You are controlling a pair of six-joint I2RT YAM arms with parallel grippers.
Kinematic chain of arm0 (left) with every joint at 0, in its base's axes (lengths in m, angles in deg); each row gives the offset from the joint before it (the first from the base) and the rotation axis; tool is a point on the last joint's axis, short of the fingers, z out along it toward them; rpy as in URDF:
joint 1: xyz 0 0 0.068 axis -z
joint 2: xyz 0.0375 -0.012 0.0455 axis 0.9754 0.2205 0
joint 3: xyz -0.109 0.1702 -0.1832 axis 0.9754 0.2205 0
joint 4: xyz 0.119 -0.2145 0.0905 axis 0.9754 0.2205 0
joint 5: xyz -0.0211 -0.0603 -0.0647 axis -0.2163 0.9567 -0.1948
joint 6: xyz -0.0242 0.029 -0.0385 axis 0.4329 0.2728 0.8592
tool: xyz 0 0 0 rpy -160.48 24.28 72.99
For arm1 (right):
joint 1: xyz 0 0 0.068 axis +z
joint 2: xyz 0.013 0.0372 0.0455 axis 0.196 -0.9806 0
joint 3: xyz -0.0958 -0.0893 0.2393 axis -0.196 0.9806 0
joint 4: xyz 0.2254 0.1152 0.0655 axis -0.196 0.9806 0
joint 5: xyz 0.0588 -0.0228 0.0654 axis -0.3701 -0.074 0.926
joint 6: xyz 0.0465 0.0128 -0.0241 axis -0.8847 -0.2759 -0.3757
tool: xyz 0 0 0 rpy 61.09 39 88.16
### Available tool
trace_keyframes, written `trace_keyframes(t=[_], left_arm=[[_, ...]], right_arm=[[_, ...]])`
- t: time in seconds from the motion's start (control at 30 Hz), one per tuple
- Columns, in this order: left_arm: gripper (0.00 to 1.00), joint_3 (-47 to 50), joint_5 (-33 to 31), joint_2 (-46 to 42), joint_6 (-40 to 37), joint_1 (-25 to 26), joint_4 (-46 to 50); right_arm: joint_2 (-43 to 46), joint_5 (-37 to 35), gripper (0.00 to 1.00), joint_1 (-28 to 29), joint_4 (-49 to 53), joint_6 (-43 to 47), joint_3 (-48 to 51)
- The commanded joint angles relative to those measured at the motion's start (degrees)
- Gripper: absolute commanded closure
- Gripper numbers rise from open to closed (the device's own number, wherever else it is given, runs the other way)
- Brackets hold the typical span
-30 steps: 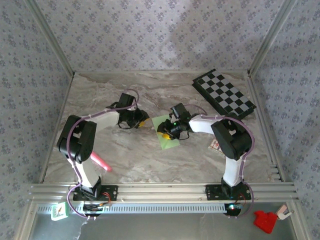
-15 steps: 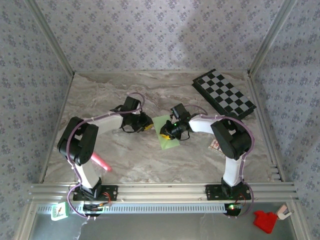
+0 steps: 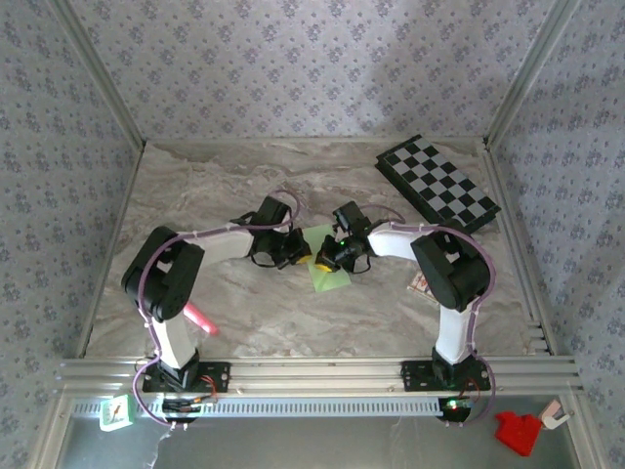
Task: Fold a paper plane with a square sheet of paper (pick it up from the middle)
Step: Fold the triangle a second time at the center of the table.
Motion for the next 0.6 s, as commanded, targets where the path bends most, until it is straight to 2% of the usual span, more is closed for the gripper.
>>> trace_keyframes(t=[0.0, 0.57], left_arm=[[0.99, 0.00, 0.67, 1.07, -0.34, 0.75, 0.51], [0.99, -2.48, -2.91, 5.16, -1.81, 1.57, 4.54]], right_arm=[[-2.41, -2.43, 0.95, 0.28, 4.53, 0.71, -0.11], [-2.32, -2.25, 0.95, 0.37, 3.73, 0.33, 0.31]])
